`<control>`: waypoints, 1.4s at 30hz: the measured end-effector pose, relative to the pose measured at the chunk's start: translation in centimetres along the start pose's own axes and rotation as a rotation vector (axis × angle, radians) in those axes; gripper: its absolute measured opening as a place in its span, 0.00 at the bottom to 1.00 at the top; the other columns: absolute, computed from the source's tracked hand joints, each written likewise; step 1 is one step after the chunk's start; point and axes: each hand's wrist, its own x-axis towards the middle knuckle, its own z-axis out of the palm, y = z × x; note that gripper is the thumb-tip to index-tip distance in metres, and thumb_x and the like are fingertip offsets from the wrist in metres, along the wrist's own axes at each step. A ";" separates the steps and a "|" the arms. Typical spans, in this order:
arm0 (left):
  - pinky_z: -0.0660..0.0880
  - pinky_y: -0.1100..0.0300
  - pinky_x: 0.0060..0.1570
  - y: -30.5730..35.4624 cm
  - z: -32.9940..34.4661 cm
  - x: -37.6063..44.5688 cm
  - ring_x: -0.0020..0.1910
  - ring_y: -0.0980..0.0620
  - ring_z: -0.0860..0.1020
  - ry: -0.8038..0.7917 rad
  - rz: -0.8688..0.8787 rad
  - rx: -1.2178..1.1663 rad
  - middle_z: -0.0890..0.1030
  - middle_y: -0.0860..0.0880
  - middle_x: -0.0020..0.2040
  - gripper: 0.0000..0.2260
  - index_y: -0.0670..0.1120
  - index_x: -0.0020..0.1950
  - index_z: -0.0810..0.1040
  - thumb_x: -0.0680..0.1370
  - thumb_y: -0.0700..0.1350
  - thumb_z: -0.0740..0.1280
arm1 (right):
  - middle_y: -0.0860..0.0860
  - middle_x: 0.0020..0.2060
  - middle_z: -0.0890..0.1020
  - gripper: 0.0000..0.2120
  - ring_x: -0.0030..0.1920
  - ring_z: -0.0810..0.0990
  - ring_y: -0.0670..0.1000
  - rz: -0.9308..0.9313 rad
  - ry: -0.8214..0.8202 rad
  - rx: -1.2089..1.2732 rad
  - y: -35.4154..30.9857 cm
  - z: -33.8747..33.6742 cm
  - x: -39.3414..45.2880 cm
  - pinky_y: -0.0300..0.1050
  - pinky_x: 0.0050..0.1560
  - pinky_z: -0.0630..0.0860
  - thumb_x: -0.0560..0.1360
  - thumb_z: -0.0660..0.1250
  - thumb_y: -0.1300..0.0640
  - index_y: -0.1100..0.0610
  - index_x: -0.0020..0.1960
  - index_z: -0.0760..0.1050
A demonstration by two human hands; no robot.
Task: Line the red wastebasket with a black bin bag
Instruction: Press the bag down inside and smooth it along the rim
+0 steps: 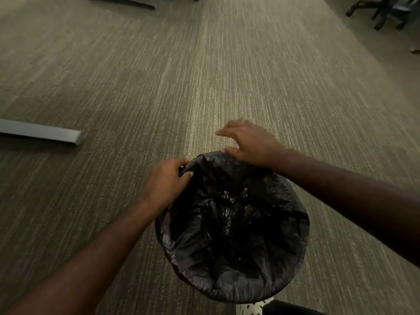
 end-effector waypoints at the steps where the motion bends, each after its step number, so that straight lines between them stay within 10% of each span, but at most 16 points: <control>1: 0.64 0.60 0.33 0.1 0.0 -0.1 0.35 0.52 0.76 0.011 -0.009 -0.006 0.77 0.54 0.33 0.04 0.50 0.42 0.78 0.77 0.47 0.70 | 0.49 0.59 0.82 0.22 0.60 0.79 0.49 0.059 -0.045 0.067 0.4 0.2 0.2 0.49 0.66 0.74 0.77 0.69 0.46 0.50 0.70 0.75; 8: 0.63 0.59 0.28 -0.4 -0.9 -0.8 0.30 0.52 0.76 0.051 -0.033 0.006 0.78 0.49 0.30 0.10 0.45 0.37 0.78 0.77 0.48 0.70 | 0.50 0.46 0.86 0.10 0.43 0.80 0.42 0.080 -0.190 0.336 1.8 1.5 2.4 0.42 0.44 0.74 0.76 0.73 0.50 0.56 0.51 0.84; 13: 0.62 0.60 0.26 -1.3 -3.0 -0.3 0.26 0.54 0.75 0.125 -0.028 0.059 0.76 0.51 0.26 0.11 0.47 0.35 0.78 0.76 0.48 0.70 | 0.51 0.49 0.86 0.11 0.48 0.82 0.48 0.034 -0.170 0.415 0.9 0.6 5.3 0.47 0.53 0.78 0.78 0.71 0.52 0.58 0.54 0.84; 18: 0.57 0.60 0.26 -2.6 -3.6 -0.4 0.25 0.57 0.70 0.189 -0.074 0.058 0.71 0.53 0.25 0.17 0.50 0.28 0.69 0.75 0.44 0.71 | 0.48 0.50 0.80 0.09 0.51 0.77 0.46 -0.188 0.195 0.242 -3.2 0.8 4.6 0.43 0.55 0.75 0.80 0.65 0.51 0.53 0.54 0.81; 20: 0.59 0.60 0.25 -3.1 -3.6 -0.4 0.25 0.54 0.72 0.182 -0.099 0.041 0.74 0.50 0.25 0.14 0.47 0.30 0.74 0.75 0.44 0.71 | 0.48 0.45 0.83 0.09 0.45 0.80 0.47 -0.306 0.016 0.252 -6.0 2.2 3.4 0.46 0.50 0.79 0.78 0.64 0.51 0.52 0.48 0.83; 25: 0.56 0.62 0.24 -2.9 -3.5 -0.8 0.22 0.58 0.66 0.205 -0.088 0.047 0.68 0.52 0.22 0.18 0.47 0.28 0.69 0.75 0.45 0.71 | 0.60 0.60 0.83 0.19 0.58 0.82 0.62 -0.268 -1.044 -0.151 -9.6 11.2 1.6 0.53 0.63 0.78 0.80 0.64 0.50 0.62 0.63 0.81; 33: 0.55 0.63 0.24 -3.3 -3.3 -1.2 0.22 0.58 0.67 0.217 -0.100 0.047 0.68 0.53 0.23 0.13 0.44 0.32 0.75 0.76 0.45 0.71 | 0.61 0.69 0.77 0.25 0.68 0.77 0.62 -0.249 -1.212 -0.262 -8.1 17.1 -1.2 0.62 0.71 0.71 0.82 0.59 0.45 0.61 0.71 0.74; 42: 0.70 0.56 0.28 -4.1 -3.4 -0.3 0.31 0.47 0.80 0.216 -0.148 0.042 0.82 0.43 0.31 0.10 0.42 0.40 0.84 0.76 0.48 0.70 | 0.57 0.66 0.80 0.21 0.65 0.79 0.60 0.075 -0.872 -0.140 -4.6 5.3 0.0 0.51 0.63 0.73 0.82 0.60 0.47 0.61 0.67 0.77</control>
